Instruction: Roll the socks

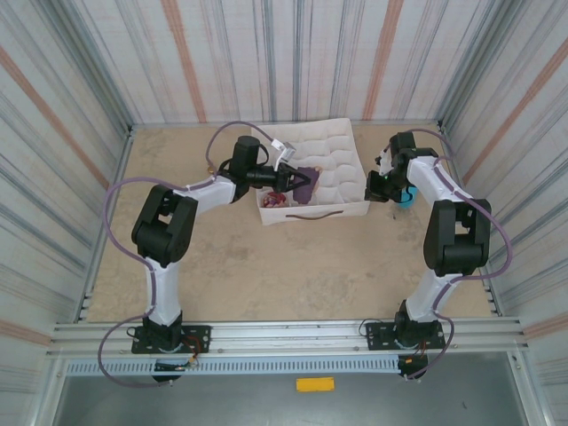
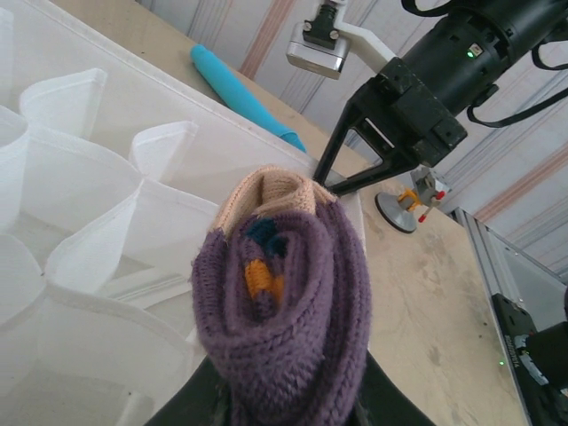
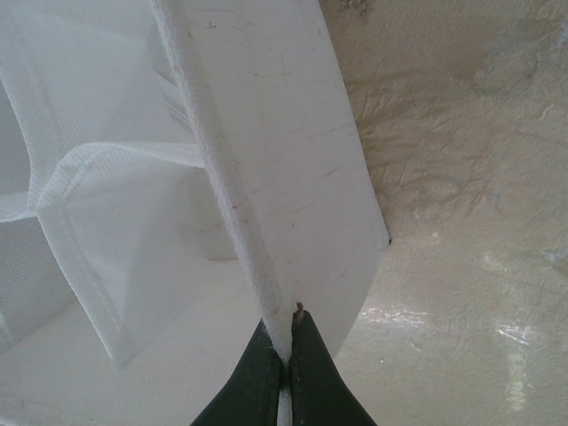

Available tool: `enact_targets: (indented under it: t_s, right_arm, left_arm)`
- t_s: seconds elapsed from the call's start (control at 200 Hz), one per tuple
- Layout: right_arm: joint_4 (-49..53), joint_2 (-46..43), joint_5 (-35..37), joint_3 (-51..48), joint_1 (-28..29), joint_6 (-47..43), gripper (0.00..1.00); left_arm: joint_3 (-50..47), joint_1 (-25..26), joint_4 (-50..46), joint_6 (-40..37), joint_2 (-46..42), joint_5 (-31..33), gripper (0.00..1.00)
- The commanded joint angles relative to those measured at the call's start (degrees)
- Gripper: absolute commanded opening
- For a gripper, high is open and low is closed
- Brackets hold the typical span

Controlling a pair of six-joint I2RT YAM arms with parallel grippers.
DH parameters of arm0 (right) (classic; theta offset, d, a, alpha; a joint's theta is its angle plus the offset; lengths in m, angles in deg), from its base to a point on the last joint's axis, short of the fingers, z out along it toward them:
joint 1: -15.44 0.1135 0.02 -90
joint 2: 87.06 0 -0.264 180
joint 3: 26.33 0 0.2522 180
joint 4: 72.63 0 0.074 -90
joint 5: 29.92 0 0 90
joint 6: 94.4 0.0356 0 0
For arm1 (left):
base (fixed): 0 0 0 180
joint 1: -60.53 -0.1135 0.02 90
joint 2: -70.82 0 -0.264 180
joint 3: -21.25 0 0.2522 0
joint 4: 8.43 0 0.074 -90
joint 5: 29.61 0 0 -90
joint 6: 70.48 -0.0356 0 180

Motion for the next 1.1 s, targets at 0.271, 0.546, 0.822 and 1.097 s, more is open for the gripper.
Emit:
enact_targets:
  t_s: [0.271,0.546,0.822,1.097]
  right_arm:
    - [1.0,0.8,-4.9,-0.7,-0.3,6.7,0.00]
    - [0.5,1.5,-5.9,-1.6,-0.9,9.2,0.00]
    - [0.7,1.6,-5.6,-1.7,-2.1,11.4,0.00]
    - [0.8,1.6,-5.4,-2.0,-3.0,11.6,0.00]
  left_arm:
    - [-2.3,2.8,-0.9,-11.1,-2.5,14.3,0.00]
    - [-9.7,5.1,5.3,-14.1,-6.5,23.9,0.00]
    - [-18.6,7.4,15.3,-15.8,-11.0,32.8,0.02]
    - [-24.4,12.2,22.4,-22.9,-12.1,42.1,0.14]
